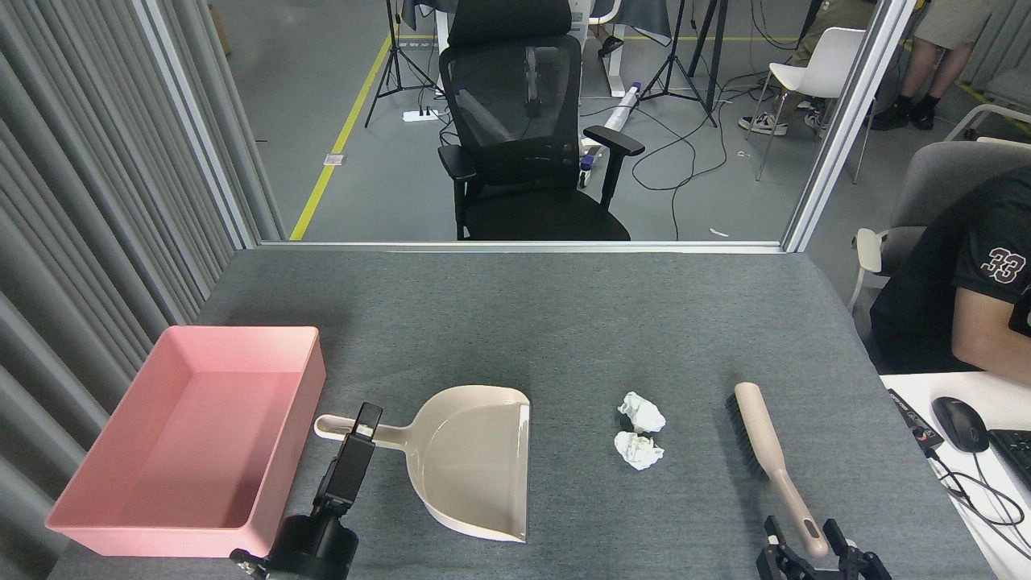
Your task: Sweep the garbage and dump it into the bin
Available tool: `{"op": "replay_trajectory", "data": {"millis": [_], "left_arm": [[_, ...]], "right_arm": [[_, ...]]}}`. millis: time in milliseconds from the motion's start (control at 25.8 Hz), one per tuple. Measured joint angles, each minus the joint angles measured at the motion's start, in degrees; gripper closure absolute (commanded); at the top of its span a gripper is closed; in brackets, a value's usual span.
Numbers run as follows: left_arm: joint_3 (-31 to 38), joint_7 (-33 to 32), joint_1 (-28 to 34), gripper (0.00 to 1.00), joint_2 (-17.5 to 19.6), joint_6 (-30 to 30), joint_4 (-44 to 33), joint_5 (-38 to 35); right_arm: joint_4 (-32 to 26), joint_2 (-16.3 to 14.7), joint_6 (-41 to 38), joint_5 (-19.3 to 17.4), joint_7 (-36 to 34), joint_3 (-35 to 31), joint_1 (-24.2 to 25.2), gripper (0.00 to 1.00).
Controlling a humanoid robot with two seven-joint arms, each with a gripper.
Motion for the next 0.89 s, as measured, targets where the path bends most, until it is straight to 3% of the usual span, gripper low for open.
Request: {"op": "replay_trajectory", "data": {"millis": [39,77,891], "left_arm": [[0.0,0.0,0.0,0.01,0.0,0.0,0.0,0.0],[0.0,0.0,0.0,0.01,0.0,0.0,0.0,0.0],[0.3,0.3,0.0,0.01,0.0,0.0,0.0,-0.4]], "right_arm": [[0.0,-0.1,0.0,0.0,0.0,0.0,0.0,0.47],[0.0,-0.1,0.0,0.0,0.0,0.0,0.0,0.48],[1.5,-2.1,-0.3,-0.1,-0.3,0.2,-0.7,0.5]]}}
